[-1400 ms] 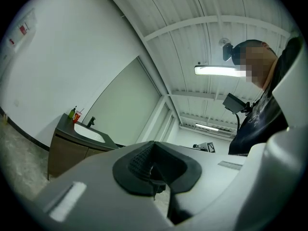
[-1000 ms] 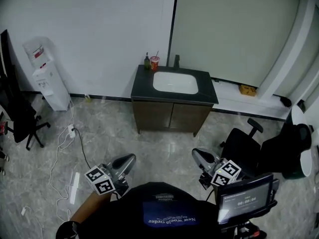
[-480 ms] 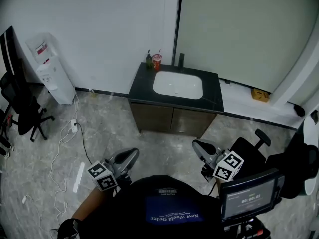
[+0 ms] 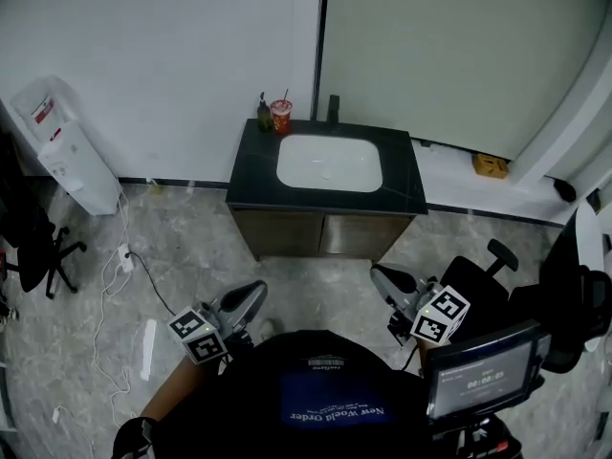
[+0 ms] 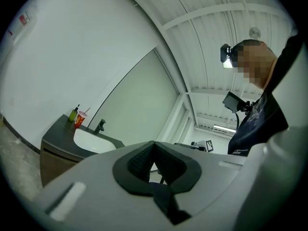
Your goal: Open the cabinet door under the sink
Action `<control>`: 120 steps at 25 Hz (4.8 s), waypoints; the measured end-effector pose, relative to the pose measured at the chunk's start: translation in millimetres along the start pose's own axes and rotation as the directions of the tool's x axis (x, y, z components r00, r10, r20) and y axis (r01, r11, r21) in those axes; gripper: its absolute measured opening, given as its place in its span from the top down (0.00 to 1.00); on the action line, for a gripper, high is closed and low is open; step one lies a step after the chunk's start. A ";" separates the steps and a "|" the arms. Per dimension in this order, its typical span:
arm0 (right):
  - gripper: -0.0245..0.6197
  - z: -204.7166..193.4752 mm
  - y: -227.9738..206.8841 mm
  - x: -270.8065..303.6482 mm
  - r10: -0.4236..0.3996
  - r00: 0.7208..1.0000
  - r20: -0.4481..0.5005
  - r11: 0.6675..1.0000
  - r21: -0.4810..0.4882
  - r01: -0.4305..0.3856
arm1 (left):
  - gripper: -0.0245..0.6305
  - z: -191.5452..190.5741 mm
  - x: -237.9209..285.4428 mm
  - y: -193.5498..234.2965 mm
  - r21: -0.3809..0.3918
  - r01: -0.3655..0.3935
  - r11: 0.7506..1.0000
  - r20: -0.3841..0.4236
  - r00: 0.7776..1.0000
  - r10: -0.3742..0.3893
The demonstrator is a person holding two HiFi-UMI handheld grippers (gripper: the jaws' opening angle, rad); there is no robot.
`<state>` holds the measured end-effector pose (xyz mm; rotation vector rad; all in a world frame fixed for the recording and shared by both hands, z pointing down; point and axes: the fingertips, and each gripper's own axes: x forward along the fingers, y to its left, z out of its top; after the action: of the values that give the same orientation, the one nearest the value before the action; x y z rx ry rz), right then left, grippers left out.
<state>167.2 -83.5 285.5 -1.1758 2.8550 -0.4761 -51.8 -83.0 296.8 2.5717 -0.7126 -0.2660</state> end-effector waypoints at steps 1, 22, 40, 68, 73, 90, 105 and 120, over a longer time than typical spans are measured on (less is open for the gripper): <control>0.96 4.4 -4.5 11.2 -0.018 1.000 0.001 1.000 -0.001 0.018 | 0.96 6.9 5.5 14.4 -0.001 0.016 1.000 -0.007 1.000 -0.016; 0.96 11.8 -110.1 137.1 -0.116 0.992 -0.056 0.988 0.096 0.121 | 0.96 7.8 106.4 186.2 -0.019 0.093 0.996 -0.242 0.966 -0.095; 0.96 -61.1 -232.9 130.5 0.131 0.978 -0.160 0.984 0.142 -0.108 | 0.74 -187.1 212.5 256.0 0.311 -0.099 0.945 -0.627 0.726 0.283; 0.96 -285.7 -230.7 183.7 0.164 0.966 -0.200 0.942 0.323 -0.093 | 0.11 -324.1 224.7 418.6 0.917 0.361 0.168 -0.360 0.574 0.736; 0.96 -299.1 -226.3 181.5 0.171 0.964 -0.202 0.933 0.347 -0.093 | 0.07 -332.9 226.4 432.9 0.905 0.424 0.032 -0.285 0.548 0.786; 0.96 -300.7 -218.6 182.6 0.176 0.961 -0.215 0.918 0.389 -0.081 | 0.06 -336.1 222.5 441.1 0.827 0.546 0.132 -0.406 0.419 0.812; 0.96 -262.3 -228.4 171.1 0.135 0.977 -0.164 0.929 0.363 -0.067 | 0.34 -333.4 161.7 383.7 0.551 0.751 0.364 -0.705 0.184 0.685; 0.96 -237.0 -233.9 165.1 0.123 0.983 -0.133 0.914 0.400 -0.061 | 0.78 -314.8 195.4 405.8 0.437 0.789 0.433 -0.727 0.027 0.686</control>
<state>178.1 -289.8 594.4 -0.9622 2.7261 -1.1211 29.5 -377.1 753.8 2.3775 0.1185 2.6540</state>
